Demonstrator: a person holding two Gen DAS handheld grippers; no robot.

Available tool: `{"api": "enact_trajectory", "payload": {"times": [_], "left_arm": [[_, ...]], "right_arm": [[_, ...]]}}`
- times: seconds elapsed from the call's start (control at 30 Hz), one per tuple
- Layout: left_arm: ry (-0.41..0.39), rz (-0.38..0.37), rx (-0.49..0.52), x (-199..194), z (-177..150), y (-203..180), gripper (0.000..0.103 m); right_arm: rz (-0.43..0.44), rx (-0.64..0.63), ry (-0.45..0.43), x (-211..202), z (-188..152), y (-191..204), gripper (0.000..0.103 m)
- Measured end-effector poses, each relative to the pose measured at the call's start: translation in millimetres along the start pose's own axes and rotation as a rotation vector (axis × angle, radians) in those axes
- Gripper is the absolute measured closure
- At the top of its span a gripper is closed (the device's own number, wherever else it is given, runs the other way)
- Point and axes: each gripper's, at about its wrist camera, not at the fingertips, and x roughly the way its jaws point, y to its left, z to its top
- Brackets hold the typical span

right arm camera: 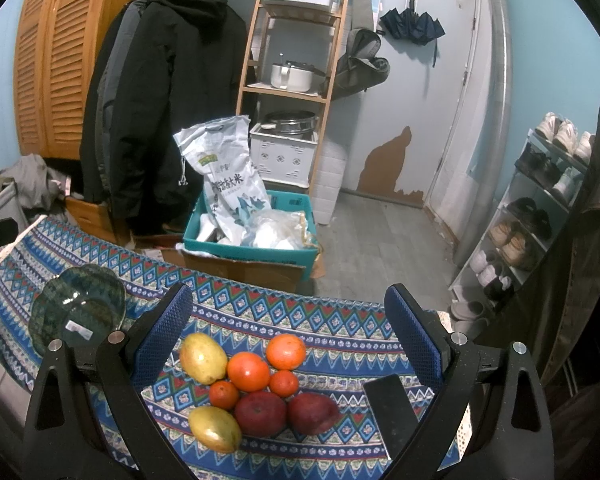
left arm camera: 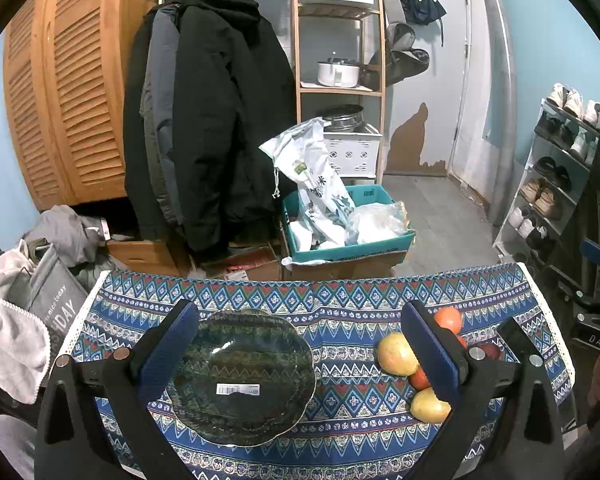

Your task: Organize fruits

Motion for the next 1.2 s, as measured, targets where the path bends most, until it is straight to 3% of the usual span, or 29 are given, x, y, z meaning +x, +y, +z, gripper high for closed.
{"api": "enact_trajectory", "payload": {"times": [1.2], "left_arm": [[0.017,-0.012,0.024,5.9,-0.4,-15.8,0.001]], "right_arm": [[-0.007,0.015,0.002,-4.6,-2.3,-12.9,0.008]]}}
